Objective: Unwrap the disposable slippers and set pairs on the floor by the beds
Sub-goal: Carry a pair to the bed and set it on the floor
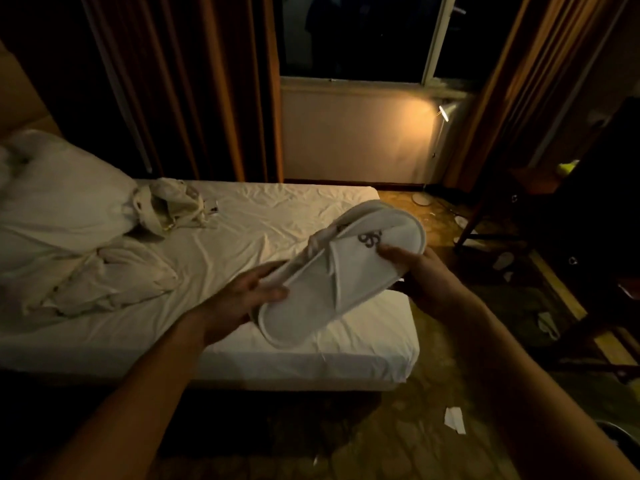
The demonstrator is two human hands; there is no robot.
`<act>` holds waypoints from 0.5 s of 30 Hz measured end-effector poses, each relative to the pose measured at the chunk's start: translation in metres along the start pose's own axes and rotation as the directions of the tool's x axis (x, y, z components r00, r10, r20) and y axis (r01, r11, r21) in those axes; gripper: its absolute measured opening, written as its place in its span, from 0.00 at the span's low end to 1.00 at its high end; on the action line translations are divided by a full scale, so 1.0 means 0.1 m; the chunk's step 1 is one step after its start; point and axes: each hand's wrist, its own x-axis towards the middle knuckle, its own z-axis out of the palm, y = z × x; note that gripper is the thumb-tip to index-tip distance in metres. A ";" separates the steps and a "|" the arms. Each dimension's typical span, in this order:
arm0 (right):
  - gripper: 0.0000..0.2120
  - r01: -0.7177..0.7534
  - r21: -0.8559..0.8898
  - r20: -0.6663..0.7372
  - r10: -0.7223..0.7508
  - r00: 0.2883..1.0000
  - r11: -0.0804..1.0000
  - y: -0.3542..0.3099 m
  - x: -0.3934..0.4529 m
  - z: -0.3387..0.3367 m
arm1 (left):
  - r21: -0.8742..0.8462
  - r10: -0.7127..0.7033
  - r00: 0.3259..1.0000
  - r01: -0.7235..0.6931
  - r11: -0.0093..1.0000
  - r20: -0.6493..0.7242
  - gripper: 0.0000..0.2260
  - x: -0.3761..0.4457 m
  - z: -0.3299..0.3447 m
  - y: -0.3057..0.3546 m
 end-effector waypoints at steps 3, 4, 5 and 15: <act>0.18 -0.031 0.397 -0.069 0.064 0.996 0.917 0.21 -0.08 -0.03 | -0.472 0.037 0.989 -0.102 0.876 -0.144 0.32 0.05 -0.15 0.00; 0.16 -0.048 0.514 -0.042 0.081 0.996 0.857 0.29 -0.13 0.00 | -0.620 0.023 0.995 -0.082 0.780 -0.102 0.35 0.04 -0.09 -0.05; 0.13 -0.057 0.589 -0.025 0.089 0.996 0.806 0.38 -0.19 0.05 | -0.699 0.010 0.999 -0.039 0.715 -0.046 0.37 0.04 0.02 -0.16; 0.22 -0.084 0.533 -0.154 0.195 0.969 0.842 1.22 -0.55 0.59 | -0.548 -0.221 0.879 -0.054 0.835 -0.423 0.17 0.27 0.96 -0.52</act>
